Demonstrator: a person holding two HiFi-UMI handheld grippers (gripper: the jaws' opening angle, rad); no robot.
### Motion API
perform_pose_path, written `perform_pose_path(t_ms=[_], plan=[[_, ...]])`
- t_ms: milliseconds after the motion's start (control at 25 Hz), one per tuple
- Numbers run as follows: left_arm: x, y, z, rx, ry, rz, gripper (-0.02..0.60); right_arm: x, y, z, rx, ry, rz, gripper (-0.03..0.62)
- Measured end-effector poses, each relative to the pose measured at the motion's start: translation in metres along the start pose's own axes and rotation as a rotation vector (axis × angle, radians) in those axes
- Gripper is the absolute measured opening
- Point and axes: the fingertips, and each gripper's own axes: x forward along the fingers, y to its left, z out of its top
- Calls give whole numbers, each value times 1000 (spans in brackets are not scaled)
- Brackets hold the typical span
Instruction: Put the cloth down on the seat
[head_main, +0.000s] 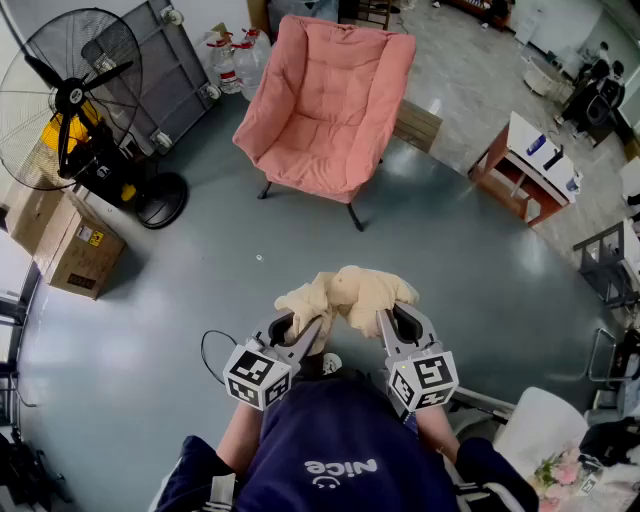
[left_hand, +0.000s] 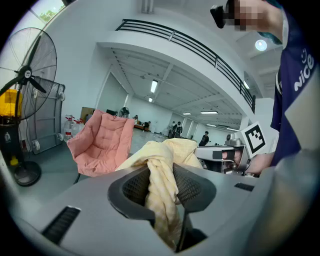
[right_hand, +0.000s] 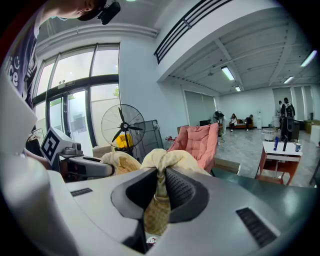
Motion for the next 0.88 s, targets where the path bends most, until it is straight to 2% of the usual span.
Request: perform_pose_path(t_ms=[280, 400, 520, 880], plan=[[2, 0, -4, 11, 12, -19, 133, -1, 3, -4, -22, 4, -14, 74], [9, 8, 3, 29, 9, -38, 133, 9, 0, 0, 17, -12, -27, 74], [13, 25, 12, 32, 3, -53, 133, 22, -2, 5, 50, -23, -47, 74], [28, 88, 46, 61, -20, -104, 133, 85, 6, 41, 2, -58, -93, 74]])
